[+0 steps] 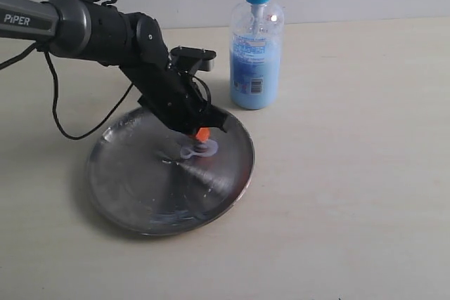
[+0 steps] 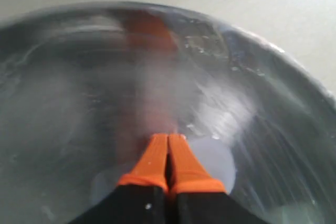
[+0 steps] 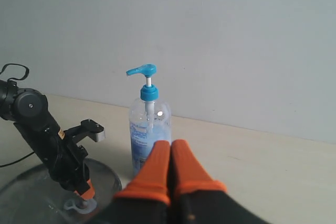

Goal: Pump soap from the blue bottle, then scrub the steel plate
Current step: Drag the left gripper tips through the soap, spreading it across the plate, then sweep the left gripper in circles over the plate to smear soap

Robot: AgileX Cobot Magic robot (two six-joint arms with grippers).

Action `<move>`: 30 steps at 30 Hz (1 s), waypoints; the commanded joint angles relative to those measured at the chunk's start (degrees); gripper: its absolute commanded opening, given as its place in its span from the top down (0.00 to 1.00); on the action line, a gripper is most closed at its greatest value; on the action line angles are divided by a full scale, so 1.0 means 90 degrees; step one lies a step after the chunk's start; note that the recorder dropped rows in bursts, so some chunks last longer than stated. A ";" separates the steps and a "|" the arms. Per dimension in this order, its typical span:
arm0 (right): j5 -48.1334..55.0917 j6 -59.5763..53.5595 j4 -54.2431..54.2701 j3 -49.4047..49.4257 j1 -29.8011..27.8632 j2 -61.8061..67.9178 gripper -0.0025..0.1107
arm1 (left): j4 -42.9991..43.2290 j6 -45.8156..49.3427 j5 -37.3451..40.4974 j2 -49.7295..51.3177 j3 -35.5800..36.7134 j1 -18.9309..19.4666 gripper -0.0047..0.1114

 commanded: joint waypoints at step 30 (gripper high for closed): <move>-0.0007 0.0010 0.0014 0.0019 0.0011 -0.0035 0.98 | -0.0022 -0.0180 0.0647 0.0140 0.0079 -0.0285 0.96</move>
